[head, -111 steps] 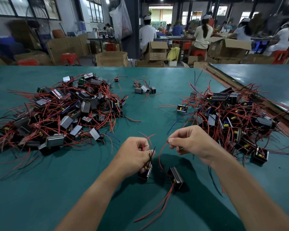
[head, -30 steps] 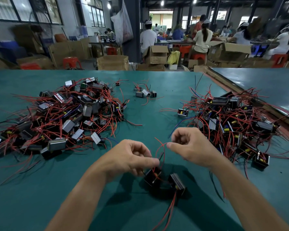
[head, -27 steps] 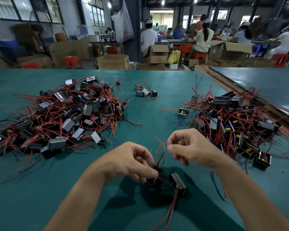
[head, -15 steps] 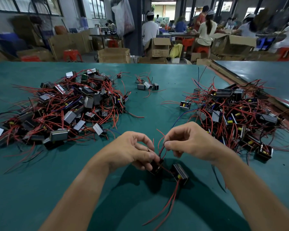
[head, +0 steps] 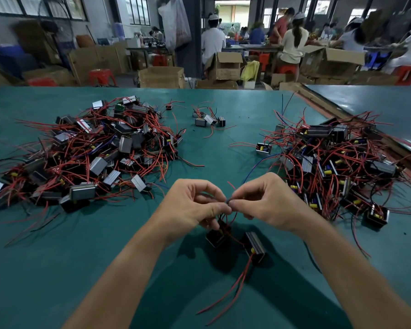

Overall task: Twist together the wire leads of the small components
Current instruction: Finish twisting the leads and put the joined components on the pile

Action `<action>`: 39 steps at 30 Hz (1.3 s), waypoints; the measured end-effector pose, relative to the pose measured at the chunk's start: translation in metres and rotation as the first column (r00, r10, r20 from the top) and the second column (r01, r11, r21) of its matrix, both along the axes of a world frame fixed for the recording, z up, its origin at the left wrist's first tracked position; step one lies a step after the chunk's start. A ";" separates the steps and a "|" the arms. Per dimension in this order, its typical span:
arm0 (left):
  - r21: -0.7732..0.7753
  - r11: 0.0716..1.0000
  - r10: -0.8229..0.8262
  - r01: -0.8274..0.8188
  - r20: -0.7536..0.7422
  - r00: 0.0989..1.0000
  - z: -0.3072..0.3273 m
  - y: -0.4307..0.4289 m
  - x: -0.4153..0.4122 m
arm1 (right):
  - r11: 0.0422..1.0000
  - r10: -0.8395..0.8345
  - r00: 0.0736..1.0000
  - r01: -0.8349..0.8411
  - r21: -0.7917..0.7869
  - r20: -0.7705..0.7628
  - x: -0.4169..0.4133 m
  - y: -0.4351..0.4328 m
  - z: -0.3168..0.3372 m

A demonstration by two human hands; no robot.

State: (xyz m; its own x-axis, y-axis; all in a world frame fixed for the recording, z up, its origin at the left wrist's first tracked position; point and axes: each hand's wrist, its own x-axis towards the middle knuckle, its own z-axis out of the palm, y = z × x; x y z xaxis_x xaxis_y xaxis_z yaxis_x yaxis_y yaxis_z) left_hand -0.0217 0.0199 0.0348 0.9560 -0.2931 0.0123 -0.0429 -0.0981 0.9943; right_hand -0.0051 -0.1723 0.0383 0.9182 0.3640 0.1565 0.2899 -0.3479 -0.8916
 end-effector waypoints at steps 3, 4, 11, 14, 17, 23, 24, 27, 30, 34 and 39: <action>-0.002 1.000 0.029 -0.029 0.058 0.998 -0.001 -0.002 0.001 | 1.000 -0.004 1.000 0.004 -0.008 0.002 0.000 -0.001 0.001; 0.004 0.999 0.039 -0.039 0.068 0.997 -0.001 -0.002 0.002 | 1.000 -0.013 1.000 0.013 -0.003 0.006 0.000 -0.001 0.001; -0.005 0.998 0.056 -0.056 0.053 0.997 -0.001 -0.004 0.001 | 0.999 0.001 1.000 0.000 0.033 -0.014 0.001 -0.003 0.002; 0.022 0.995 0.099 -0.100 0.057 0.993 0.000 -0.006 0.002 | 0.999 0.030 0.999 -0.029 0.032 -0.028 0.001 -0.006 0.003; 0.036 0.993 0.112 -0.114 0.069 0.991 0.000 -0.006 0.002 | 0.997 0.071 0.997 -0.071 0.020 -0.036 0.001 -0.008 0.005; 0.045 0.994 0.101 -0.104 0.072 0.992 -0.001 -0.006 0.001 | 0.993 0.102 0.993 -0.097 0.066 -0.064 -0.001 -0.008 0.004; 0.043 0.994 0.097 -0.101 0.079 0.992 -0.001 -0.006 0.000 | 0.994 0.090 0.994 -0.086 0.071 -0.057 0.000 -0.007 0.003; 0.059 0.993 0.094 -0.101 0.118 0.989 -0.002 -0.006 -0.001 | 0.994 0.067 0.995 -0.060 0.095 -0.071 0.000 -0.004 0.001; 0.086 0.989 0.102 -0.117 0.159 0.982 -0.002 -0.007 -0.002 | 0.990 0.070 0.993 -0.058 0.125 -0.099 -0.001 -0.003 0.002; 0.145 0.983 0.084 -0.114 0.202 0.976 -0.003 -0.008 -0.002 | 0.990 0.077 0.991 -0.062 0.130 -0.114 -0.002 -0.003 0.003; 0.193 0.976 0.058 -0.102 0.223 0.973 -0.004 -0.009 -0.003 | 0.993 0.072 0.994 -0.063 0.096 -0.087 -0.001 -0.001 0.003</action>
State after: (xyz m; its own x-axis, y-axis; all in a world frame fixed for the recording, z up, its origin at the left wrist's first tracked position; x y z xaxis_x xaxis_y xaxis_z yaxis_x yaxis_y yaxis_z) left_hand -0.0250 0.0110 0.0311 0.9579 -0.2330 0.1680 -0.2365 -0.3073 0.9218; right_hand -0.0060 -0.1735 0.0415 0.9040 0.4131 0.1103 0.2268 -0.2444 -0.9428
